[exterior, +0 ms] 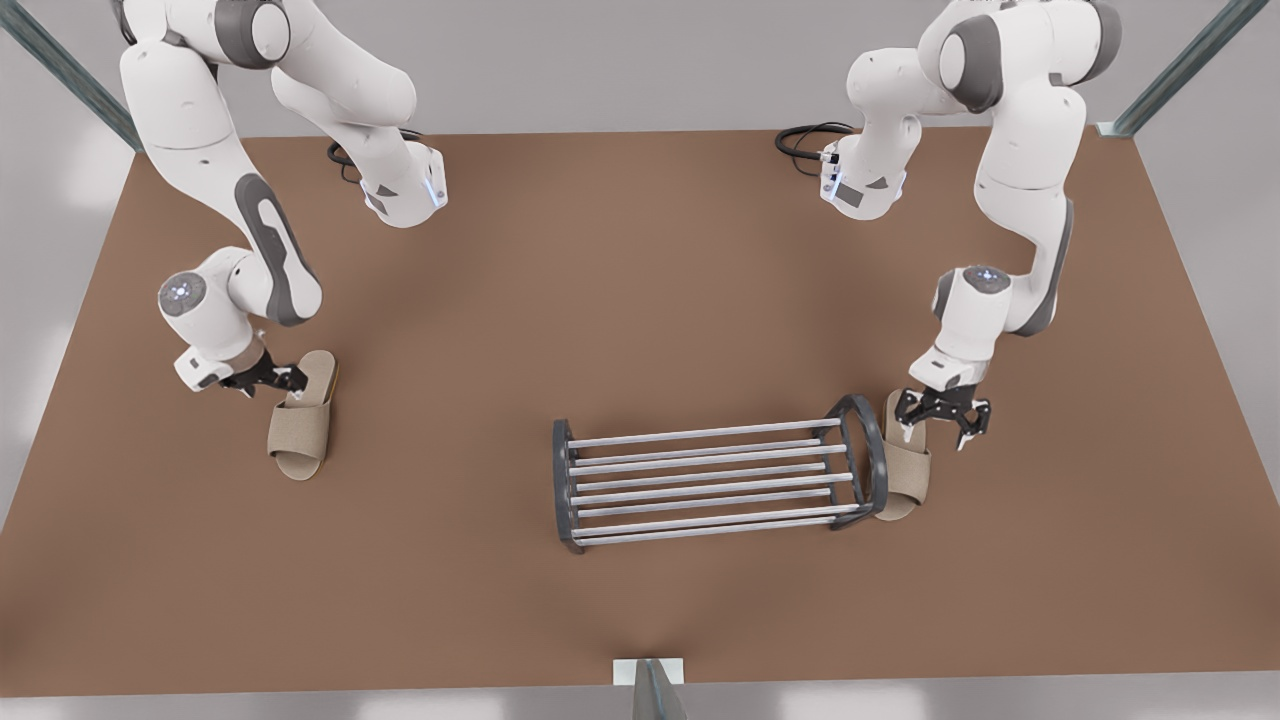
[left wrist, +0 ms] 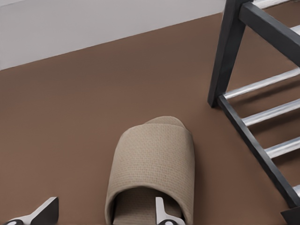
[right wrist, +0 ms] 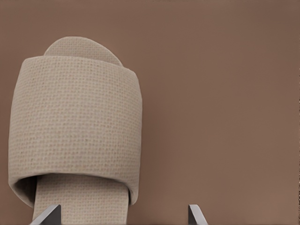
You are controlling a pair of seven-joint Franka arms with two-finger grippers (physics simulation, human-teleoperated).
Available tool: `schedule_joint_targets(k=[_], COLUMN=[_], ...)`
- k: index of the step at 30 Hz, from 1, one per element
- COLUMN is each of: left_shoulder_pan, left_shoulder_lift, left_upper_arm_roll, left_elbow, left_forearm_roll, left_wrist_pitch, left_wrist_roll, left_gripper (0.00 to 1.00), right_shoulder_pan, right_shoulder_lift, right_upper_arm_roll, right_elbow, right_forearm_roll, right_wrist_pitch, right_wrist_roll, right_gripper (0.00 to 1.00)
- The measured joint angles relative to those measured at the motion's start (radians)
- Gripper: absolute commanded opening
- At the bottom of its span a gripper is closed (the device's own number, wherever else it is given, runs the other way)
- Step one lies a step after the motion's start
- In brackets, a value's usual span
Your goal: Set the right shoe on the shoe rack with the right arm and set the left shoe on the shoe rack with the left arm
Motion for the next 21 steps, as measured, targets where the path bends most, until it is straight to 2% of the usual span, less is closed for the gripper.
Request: schedule_joint_targets(k=[9,10,12,13,14,15,17,18,19,21], left_shoulder_pan=[0.020,0.023,0.025,0.026,0.027,0.027,0.028,0.028,0.029,0.034], left_shoulder_lift=[0.083,0.087,0.093,0.100,0.105,0.112,0.123,0.129,0.133,0.146], left_upper_arm_roll=[0.000,0.000,-0.001,-0.001,-0.001,-0.001,-0.002,-0.002,-0.002,-0.002], left_elbow=[0.063,0.065,0.074,0.084,0.090,0.098,0.110,0.114,0.116,0.126], left_forearm_roll=[0.002,0.002,0.003,0.003,0.003,0.003,0.003,0.004,0.004,0.004], left_wrist_pitch=[0.007,0.007,0.008,0.008,0.008,0.008,0.008,0.008,0.008,0.008], left_wrist_roll=[-0.019,-0.020,-0.023,-0.025,-0.026,-0.027,-0.029,-0.030,-0.031,-0.033], left_gripper=[1.00,1.00,1.00,1.00,1.00,1.00,1.00,1.00,1.00,0.82], right_shoulder_pan=[0.000,0.000,0.000,0.000,0.000,0.000,0.000,0.000,0.000,0.000], right_shoulder_lift=[0.051,0.056,0.061,0.062,0.062,0.062,0.061,0.061,0.060,0.060], right_upper_arm_roll=[-0.001,-0.001,-0.001,0.000,0.000,0.000,0.000,0.000,0.000,0.000], right_elbow=[0.027,0.032,0.036,0.037,0.037,0.037,0.037,0.038,0.038,0.038], right_forearm_roll=[0.001,0.001,0.002,0.002,0.002,0.002,0.002,0.002,0.002,0.004], right_wrist_pitch=[0.030,0.033,0.036,0.037,0.038,0.037,0.037,0.036,0.036,0.035], right_wrist_roll=[-0.051,-0.055,-0.063,-0.067,-0.070,-0.073,-0.079,-0.082,-0.084,-0.088], right_gripper=[0.99,0.94,0.91,0.86,0.74,0.65,0.62,0.54,0.53,0.50])
